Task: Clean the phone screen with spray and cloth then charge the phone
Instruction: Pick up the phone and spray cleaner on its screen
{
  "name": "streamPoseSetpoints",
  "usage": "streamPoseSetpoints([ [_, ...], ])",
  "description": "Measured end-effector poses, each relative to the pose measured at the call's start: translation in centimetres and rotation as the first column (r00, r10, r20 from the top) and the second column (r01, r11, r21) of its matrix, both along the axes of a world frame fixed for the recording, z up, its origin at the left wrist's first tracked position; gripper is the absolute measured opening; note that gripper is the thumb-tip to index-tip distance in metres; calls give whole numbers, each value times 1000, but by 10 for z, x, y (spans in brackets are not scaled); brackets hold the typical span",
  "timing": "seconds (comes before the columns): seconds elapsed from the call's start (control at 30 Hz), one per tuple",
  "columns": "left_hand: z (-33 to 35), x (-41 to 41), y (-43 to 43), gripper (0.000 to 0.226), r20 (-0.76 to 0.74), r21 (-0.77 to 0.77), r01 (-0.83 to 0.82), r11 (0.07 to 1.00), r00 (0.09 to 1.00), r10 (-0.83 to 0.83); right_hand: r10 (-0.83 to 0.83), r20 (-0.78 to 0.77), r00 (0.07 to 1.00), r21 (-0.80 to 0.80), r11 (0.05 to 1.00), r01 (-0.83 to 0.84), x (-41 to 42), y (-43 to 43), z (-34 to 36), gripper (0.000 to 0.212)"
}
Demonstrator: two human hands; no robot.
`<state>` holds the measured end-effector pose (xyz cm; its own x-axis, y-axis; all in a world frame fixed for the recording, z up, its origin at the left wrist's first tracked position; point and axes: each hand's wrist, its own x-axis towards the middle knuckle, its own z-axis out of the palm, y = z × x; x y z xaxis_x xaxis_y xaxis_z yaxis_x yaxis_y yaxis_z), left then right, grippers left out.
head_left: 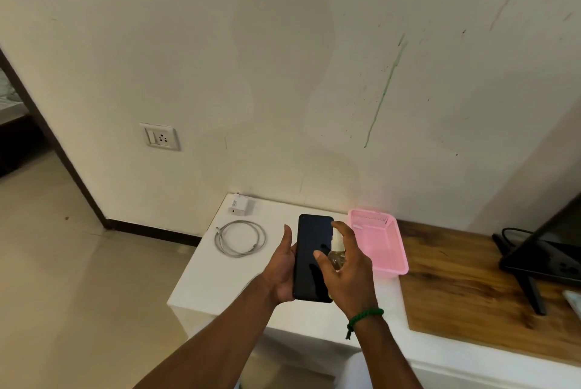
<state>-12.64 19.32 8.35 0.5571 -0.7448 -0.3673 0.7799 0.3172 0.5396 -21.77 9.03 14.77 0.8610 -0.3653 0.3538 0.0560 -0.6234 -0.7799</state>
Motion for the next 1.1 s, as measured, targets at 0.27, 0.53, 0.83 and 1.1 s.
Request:
streamPoseSetpoints([
  [0.27, -3, 1, 1, 87, 0, 10, 1, 1000, 1000, -1, 11, -35, 999, -48, 999, -13, 5, 1, -4, 58],
  [0.53, -3, 2, 0, 87, -1, 2, 14, 1000, 1000, -14, 33, -107, 994, -37, 999, -37, 8, 2, -7, 72],
  [0.83, -3, 2, -1, 83, 21, -23, 2, 1000, 1000, -2, 26, -121, 992, -24, 999, -29, 13, -3, -5, 69],
  [1.1, -6, 2, -2, 83, 11, 7, -31, 999, 999, 31, 11, -209, 978, -125, 991, -38, 21, -8, -3, 62],
])
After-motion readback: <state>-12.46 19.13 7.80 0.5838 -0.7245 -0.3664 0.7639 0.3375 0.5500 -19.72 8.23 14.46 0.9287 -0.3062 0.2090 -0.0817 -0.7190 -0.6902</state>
